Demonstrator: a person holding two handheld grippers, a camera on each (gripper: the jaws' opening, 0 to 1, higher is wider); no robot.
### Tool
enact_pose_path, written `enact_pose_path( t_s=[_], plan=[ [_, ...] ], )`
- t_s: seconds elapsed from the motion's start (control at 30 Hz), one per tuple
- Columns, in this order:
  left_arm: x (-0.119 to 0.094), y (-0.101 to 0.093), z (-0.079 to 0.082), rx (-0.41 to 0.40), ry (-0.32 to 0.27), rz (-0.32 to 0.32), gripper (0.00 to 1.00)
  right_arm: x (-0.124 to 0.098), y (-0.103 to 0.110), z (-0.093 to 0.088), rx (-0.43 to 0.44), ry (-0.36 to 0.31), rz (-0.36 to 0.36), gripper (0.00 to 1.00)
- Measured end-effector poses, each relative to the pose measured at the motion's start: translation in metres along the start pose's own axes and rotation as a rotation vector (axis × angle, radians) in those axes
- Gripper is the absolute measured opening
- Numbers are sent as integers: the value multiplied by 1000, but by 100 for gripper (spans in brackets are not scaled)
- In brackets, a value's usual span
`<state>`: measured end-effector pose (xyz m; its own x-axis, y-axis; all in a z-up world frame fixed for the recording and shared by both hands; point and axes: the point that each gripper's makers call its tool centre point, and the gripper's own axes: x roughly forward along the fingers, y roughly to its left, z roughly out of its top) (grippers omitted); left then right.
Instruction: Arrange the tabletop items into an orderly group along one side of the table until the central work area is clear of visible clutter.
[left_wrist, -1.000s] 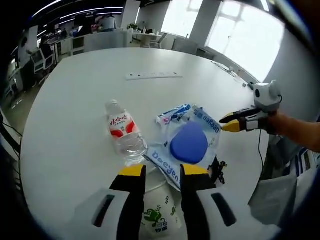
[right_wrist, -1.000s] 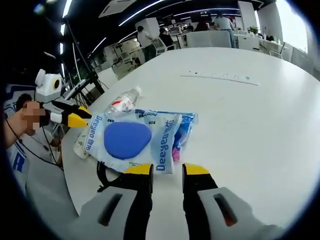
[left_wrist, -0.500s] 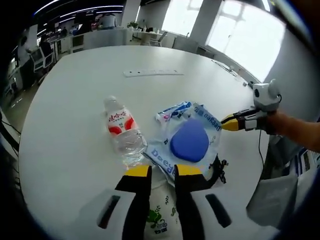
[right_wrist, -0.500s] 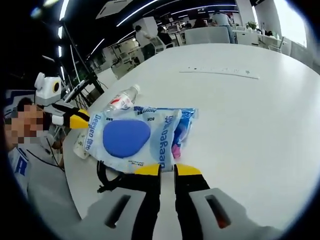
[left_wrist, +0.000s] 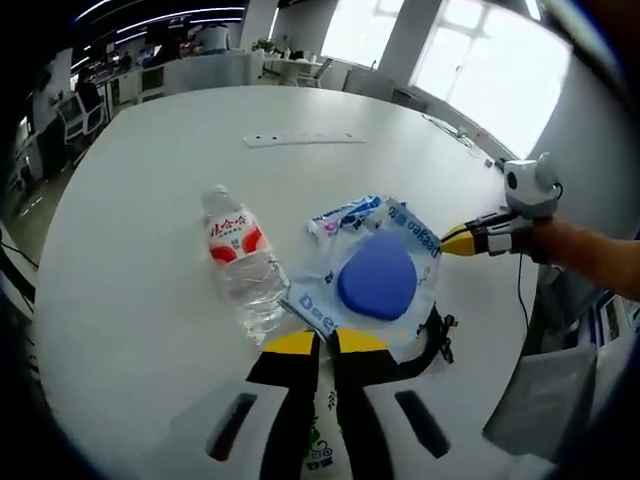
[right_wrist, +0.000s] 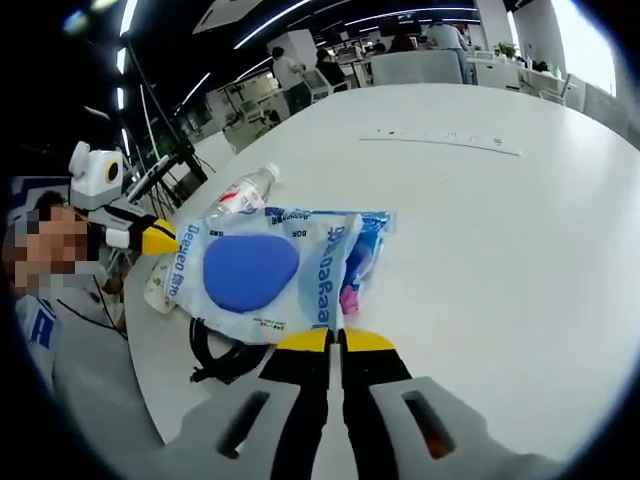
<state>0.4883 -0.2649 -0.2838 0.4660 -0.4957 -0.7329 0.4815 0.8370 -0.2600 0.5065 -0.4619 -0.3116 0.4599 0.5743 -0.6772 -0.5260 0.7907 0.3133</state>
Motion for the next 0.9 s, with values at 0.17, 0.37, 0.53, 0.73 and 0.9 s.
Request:
enact_pose_path(
  t_s=[0.17,0.37,0.53,0.73,0.9],
  plan=[
    [0,-1,0,8,0,-4,0,0,0,0,-6,2,2,0],
    [1,-3,1,0,-6,-12,0,-1,0,0,-5,2,5,0],
    [1,-4,2,4,-11,-16,0,-2,0,0,-3,1,7,0],
    [1,-5,2,2,-12,-22,0,-3,1,1,10,-2,13,0],
    [1,-5,3,-10,-18,-28,0,-4,1,2,33,-5,21,0]
  ],
)
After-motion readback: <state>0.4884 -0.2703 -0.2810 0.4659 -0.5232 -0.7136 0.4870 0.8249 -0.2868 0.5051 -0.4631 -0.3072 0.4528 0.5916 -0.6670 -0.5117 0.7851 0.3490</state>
